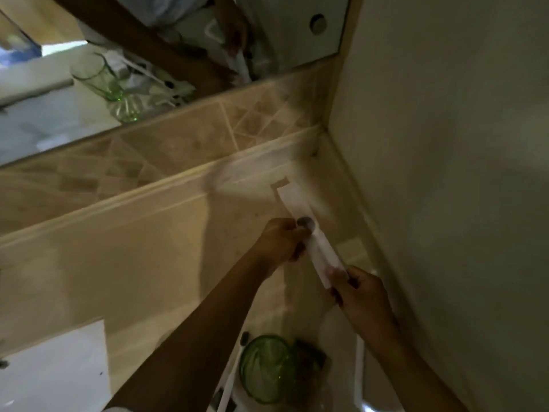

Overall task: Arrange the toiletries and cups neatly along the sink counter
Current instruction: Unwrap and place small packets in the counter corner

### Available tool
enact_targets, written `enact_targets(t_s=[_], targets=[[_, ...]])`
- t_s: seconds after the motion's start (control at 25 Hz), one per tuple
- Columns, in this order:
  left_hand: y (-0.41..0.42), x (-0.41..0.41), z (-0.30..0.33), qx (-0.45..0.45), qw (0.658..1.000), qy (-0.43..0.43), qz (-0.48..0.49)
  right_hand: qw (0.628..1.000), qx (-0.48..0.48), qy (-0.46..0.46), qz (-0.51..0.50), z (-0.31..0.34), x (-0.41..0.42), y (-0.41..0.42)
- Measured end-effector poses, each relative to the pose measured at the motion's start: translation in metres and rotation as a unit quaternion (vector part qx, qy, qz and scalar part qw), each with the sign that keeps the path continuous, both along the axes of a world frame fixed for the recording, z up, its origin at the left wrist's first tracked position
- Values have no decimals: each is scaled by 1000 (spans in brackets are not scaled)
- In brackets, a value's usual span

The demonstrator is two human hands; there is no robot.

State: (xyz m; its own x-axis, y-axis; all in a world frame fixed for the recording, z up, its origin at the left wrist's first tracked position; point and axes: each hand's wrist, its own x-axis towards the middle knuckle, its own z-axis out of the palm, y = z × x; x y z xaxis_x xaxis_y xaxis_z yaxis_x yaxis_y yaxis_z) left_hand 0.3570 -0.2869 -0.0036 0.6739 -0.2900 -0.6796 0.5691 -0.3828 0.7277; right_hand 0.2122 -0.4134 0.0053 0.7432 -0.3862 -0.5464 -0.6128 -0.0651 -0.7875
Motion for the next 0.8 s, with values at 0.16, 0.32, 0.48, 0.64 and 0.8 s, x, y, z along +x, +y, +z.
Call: enact_targets(t_s=[0.16, 0.32, 0.48, 0.64, 0.8], targets=[[-34, 29, -16, 87, 994, -64, -34, 999, -35, -17, -31, -15, 27, -7], [-48, 55, -33, 196, 959, -139, -148, 995, -51, -2, -91, -27, 45, -8], [-44, 51, -39, 275, 900, -268, -204, 987, -101, 60, -105, -30, 35, -5], [-20, 60, -45, 216, 770, -523, -296, 955, -288, -17, 67, -22, 37, 13], [-8, 70, -50, 211, 734, -519, -384, 921, -351, 10, 170, -27, 51, 23]])
